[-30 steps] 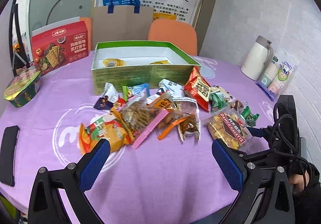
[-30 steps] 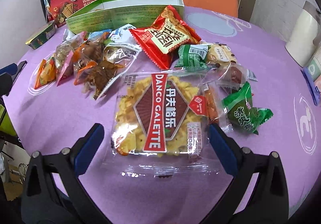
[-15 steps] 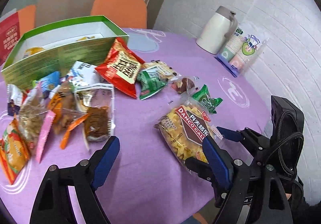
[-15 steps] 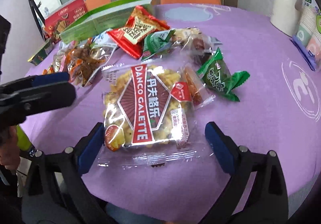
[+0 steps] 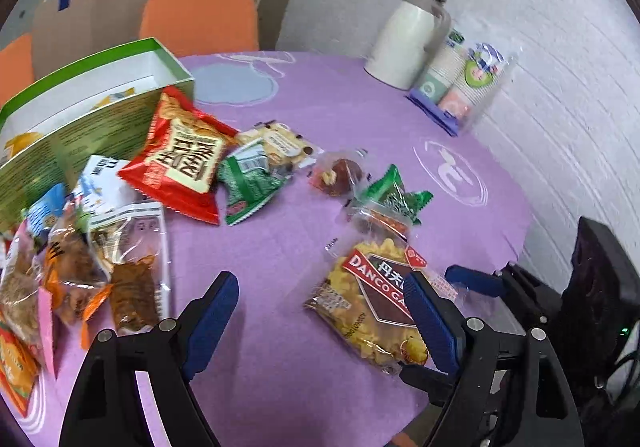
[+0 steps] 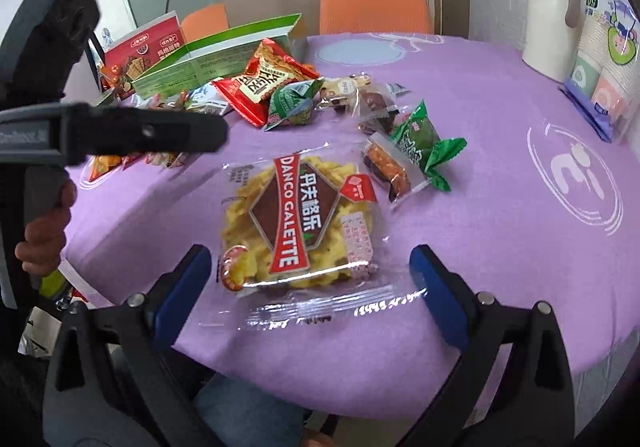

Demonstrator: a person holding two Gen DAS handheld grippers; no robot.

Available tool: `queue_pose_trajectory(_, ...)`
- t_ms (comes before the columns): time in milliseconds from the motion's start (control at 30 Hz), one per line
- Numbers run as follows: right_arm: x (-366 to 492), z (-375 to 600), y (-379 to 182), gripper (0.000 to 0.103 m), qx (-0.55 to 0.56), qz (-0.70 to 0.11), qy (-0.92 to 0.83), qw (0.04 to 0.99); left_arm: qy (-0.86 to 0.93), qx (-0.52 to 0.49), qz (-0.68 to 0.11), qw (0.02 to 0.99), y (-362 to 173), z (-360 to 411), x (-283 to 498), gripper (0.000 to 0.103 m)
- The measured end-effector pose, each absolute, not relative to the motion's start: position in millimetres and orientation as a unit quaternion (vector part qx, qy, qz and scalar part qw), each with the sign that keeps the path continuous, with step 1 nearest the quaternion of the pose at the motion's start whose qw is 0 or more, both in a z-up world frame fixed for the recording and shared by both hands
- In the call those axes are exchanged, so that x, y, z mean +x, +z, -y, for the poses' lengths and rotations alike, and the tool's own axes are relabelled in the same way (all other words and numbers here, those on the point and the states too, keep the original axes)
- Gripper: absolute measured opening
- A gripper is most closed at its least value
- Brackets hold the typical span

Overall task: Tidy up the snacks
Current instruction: 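Carry the DANCO GALETTE bag into the box and open the right gripper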

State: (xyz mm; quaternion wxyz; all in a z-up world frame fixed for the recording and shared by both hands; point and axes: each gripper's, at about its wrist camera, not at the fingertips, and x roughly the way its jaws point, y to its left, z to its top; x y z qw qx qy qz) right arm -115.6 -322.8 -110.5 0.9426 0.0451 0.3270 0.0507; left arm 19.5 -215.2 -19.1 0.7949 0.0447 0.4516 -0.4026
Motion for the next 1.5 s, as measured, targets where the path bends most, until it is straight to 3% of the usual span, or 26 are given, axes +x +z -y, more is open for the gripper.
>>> queue_pose_trajectory(267,-122,322,-128,0.099,0.036,-0.365,0.038,0.930,-0.435,0.028,-0.514,0.738,-48,237,23,0.089)
queue_pose_trajectory(433,-112,315,-129,0.096,0.024,-0.358,0.040,0.933,-0.447,0.030,-0.505,0.738,-46,241,16,0.087)
queue_pose_trajectory(467,-111,312,-128,0.093,0.023,-0.359,0.047,0.932,-0.454,0.035,-0.501,0.736,-46,243,13,0.070)
queue_pose_trajectory(567,-112,305,-121,0.083,0.007,-0.353,0.047,0.935,-0.449,0.045,-0.485,0.749,-42,242,8,0.049)
queue_pose_trajectory(667,-113,305,-110,0.051,-0.001,-0.348,0.041,0.937,-0.438,0.031,-0.478,0.761,-34,232,10,0.042)
queue_pose_trajectory(767,-109,310,-103,0.044,0.029,-0.349,0.060,0.935,-0.430,0.022,-0.464,0.774,-24,219,11,0.039)
queue_pose_trajectory(1200,-21,241,-18,0.043,-0.017,-0.264,0.141,0.954,-0.339,-0.027,-0.379,0.861,54,125,77,0.039)
queue_pose_trajectory(1500,96,197,1,0.043,0.004,-0.275,0.192,0.942,-0.265,-0.047,-0.381,0.884,64,71,173,0.039)
